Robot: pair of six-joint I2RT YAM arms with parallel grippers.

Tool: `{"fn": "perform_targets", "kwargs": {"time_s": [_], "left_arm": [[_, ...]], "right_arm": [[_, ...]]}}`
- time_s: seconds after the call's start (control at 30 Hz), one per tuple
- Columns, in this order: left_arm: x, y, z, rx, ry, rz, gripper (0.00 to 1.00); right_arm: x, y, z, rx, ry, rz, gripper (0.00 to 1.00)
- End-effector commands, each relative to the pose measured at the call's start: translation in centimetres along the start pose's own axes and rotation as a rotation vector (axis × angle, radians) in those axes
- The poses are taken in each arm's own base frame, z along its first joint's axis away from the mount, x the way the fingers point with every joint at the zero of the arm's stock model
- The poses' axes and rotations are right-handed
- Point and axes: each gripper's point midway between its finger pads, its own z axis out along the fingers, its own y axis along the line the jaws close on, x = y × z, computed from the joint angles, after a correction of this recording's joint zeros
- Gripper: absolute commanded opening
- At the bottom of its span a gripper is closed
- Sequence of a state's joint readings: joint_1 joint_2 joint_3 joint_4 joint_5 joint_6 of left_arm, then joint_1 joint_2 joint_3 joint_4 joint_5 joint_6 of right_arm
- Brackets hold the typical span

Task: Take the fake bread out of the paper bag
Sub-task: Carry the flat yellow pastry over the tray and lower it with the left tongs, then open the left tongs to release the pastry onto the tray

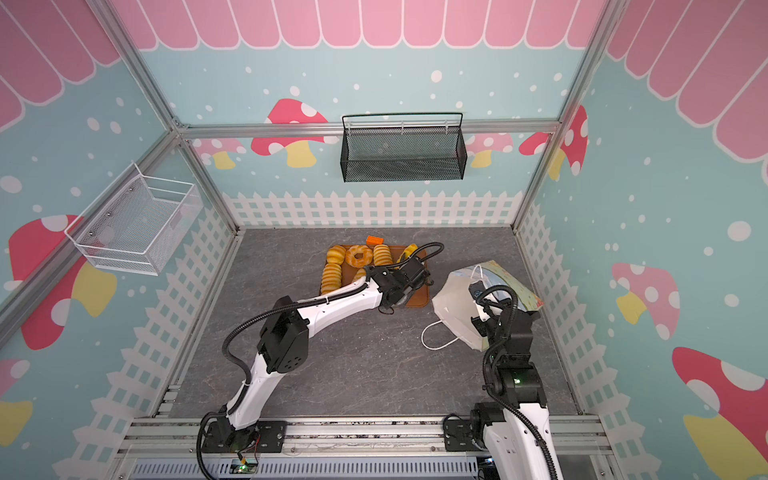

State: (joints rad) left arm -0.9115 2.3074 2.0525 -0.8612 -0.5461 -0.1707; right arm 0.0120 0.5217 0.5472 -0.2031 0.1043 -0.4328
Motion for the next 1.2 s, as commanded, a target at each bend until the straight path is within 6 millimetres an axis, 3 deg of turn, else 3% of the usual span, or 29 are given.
{"fn": "perform_targets", "kwargs": {"time_s": [0.0,0.33,0.87,1.17], "left_arm": [[-0.1,0.6,0.3,-0.030,0.012,-0.026,0.07],[-0.7,0.1,-0.6,0.030,0.003,-0.023,0.33],[-2.2,1.0,-3.3,0.063,-0.044,-0.046,0.41],[-3.4,2.6,-5.4,0.046,-0.089,-0.048,0.42]], "right_arm": [[-0.3,-0.2,-0.3,0.004,-0.021,0.008,0.00],[-0.8,-0.2,-0.4,-0.008,-0.027,0.017,0.00],[-1.5,-0.6,-0.5,-0.018,-0.022,0.025,0.00],[-2.3,-1.0,-0.4,-0.024,-0.024,0.045,0.00]]}}
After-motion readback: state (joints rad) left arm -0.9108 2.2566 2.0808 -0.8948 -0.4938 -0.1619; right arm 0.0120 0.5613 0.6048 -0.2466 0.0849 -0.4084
